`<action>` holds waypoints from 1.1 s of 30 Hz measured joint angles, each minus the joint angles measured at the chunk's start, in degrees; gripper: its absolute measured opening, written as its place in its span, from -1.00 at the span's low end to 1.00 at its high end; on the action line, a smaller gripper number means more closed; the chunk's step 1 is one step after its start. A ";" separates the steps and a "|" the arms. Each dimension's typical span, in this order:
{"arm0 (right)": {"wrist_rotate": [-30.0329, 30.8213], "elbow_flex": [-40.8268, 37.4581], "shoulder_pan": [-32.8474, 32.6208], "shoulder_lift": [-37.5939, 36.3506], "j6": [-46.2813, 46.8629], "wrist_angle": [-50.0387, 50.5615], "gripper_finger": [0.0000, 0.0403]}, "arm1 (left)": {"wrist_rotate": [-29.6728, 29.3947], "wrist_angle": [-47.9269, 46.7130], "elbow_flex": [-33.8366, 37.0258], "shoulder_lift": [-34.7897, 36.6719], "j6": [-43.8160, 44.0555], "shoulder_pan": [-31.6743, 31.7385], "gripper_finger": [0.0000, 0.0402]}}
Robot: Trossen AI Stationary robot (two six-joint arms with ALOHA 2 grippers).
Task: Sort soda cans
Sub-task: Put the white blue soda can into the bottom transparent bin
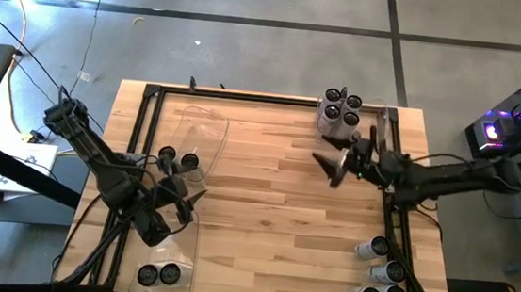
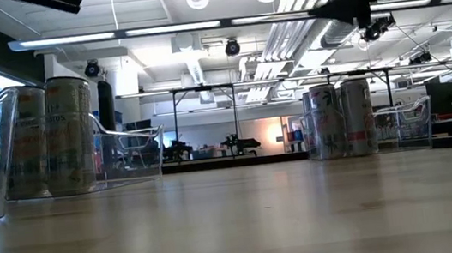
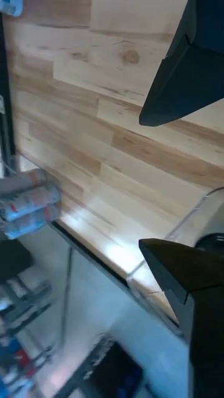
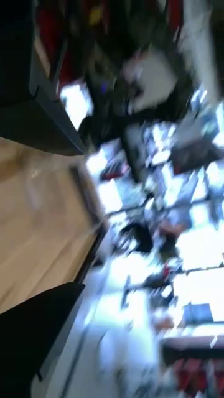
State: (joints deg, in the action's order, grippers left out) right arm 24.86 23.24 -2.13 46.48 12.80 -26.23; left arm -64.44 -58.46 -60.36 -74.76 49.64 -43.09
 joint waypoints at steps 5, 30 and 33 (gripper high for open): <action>-2.89 1.89 -7.86 1.62 -5.50 -4.96 0.72 | -0.09 10.60 0.00 -2.06 -14.44 0.65 0.51; -12.63 59.38 -38.13 29.27 67.04 115.20 0.72 | 36.93 66.10 0.00 -21.85 -60.42 18.48 0.51; -19.61 55.23 -38.99 29.76 71.87 113.12 0.72 | 37.67 66.15 0.00 -22.32 -59.58 18.61 0.51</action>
State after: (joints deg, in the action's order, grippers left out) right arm 5.25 78.47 -41.12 76.24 84.68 86.89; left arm -26.77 7.68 -60.36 -97.08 -9.93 -24.48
